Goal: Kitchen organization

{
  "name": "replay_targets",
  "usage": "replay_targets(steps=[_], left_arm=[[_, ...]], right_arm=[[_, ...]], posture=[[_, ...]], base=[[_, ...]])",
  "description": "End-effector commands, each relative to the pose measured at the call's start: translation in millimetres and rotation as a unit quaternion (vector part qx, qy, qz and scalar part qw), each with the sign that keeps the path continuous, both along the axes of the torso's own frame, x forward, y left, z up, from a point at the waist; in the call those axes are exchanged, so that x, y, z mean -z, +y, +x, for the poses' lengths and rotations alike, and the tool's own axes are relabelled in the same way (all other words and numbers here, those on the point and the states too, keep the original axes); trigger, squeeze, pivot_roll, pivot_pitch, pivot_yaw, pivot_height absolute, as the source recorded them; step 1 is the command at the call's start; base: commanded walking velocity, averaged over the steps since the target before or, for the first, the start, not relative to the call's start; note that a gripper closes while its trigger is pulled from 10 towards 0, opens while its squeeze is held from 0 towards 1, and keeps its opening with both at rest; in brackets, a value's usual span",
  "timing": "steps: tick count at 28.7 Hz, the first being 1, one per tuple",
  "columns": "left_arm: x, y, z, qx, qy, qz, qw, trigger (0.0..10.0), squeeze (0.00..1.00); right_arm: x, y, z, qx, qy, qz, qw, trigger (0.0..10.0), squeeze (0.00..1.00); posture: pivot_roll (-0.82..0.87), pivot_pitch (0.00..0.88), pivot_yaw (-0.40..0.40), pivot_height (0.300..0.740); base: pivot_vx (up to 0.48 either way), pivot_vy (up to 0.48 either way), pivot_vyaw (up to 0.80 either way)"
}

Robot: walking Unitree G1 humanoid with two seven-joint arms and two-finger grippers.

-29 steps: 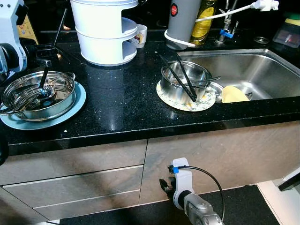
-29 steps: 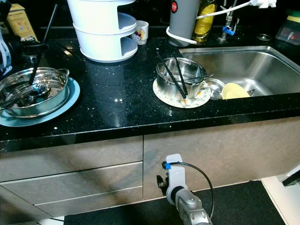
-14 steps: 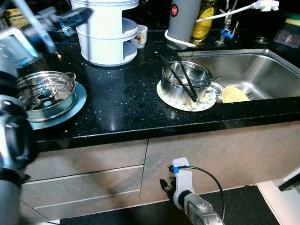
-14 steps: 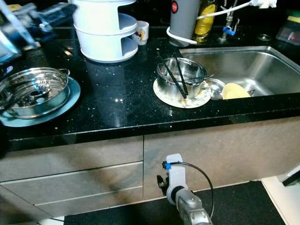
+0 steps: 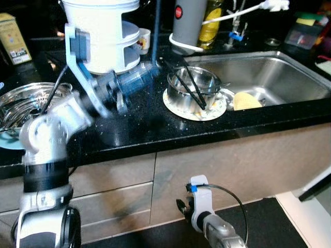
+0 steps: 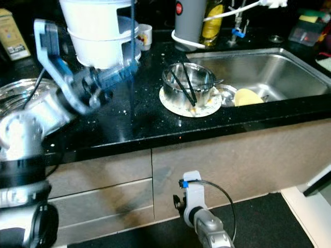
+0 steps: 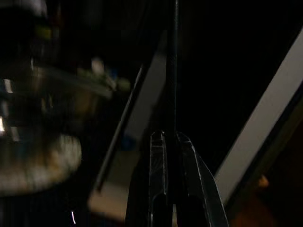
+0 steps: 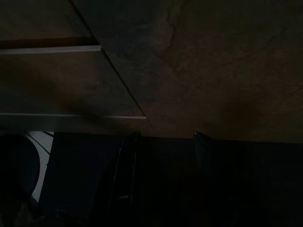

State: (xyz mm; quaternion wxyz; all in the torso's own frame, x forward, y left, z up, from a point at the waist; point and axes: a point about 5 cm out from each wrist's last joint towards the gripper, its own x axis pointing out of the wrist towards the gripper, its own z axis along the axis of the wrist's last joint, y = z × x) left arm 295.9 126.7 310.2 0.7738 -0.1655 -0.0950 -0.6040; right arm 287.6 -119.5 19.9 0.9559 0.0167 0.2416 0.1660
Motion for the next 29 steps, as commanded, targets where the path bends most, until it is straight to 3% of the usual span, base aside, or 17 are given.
replay_targets(steps=[1,5,6,7,8,13,23,24,26,29], left_arm=[[8,-4.8,-6.8,-0.015,0.003,0.041,0.999,0.0,0.00],[23,-3.4,-10.8,-0.039,0.020,0.085,0.995,0.0,0.00],[41,-0.4,-21.3,-0.065,0.027,0.128,0.989,0.0,0.00],[41,-0.4,-21.3,-0.065,0.027,0.128,0.989,0.0,0.00],[53,3.5,-30.6,-0.084,0.027,0.166,0.982,0.0,0.00],[80,14.5,-41.9,-0.131,0.017,0.269,0.954,0.0,0.00],[100,20.0,-67.0,-0.109,0.034,0.312,0.943,0.0,0.00],[106,21.4,-75.4,-0.097,0.046,0.326,0.939,0.0,0.00],[112,23.6,-80.0,-0.094,0.058,0.339,0.934,0.0,0.00],[125,28.3,-84.6,-0.097,0.074,0.379,0.917,0.0,0.00]], right_arm=[[4,1.8,-4.8,-0.004,0.011,-0.005,1.000,10.0,0.00],[4,1.9,-5.5,-0.004,0.011,-0.005,1.000,10.0,0.00],[4,2.0,-6.1,-0.004,0.012,-0.006,1.000,10.0,0.00],[4,2.0,-6.1,-0.004,0.012,-0.006,1.000,10.0,0.00],[4,2.1,-6.4,-0.005,0.012,-0.006,1.000,10.0,0.00],[4,1.9,-6.7,-0.006,0.013,-0.004,1.000,10.0,0.00],[3,0.7,-6.2,-0.007,0.014,-0.004,1.000,10.0,0.00],[3,0.0,-5.9,-0.007,0.014,-0.004,1.000,10.0,0.00],[2,-0.7,-5.4,-0.007,0.014,-0.004,1.000,10.0,0.00],[2,-1.7,-4.7,-0.006,0.013,-0.004,1.000,10.0,0.00]], posture=[[-0.10,0.179,-0.050,0.740],[-0.11,0.183,-0.055,0.740],[-0.11,0.184,-0.058,0.740],[-0.11,0.184,-0.058,0.740],[-0.11,0.184,-0.058,0.740],[-0.10,0.195,-0.076,0.740],[-0.10,0.205,-0.085,0.740],[-0.10,0.209,-0.087,0.740],[-0.10,0.210,-0.087,0.740],[-0.10,0.212,-0.087,0.740]], base=[[0.000,0.000,0.00],[0.000,0.000,0.00],[0.000,0.000,0.00],[0.000,0.000,0.00],[0.000,0.000,0.00],[0.000,0.000,0.00],[0.000,0.000,0.00],[0.000,0.000,0.00],[0.000,0.000,0.00],[0.000,0.000,0.00]])
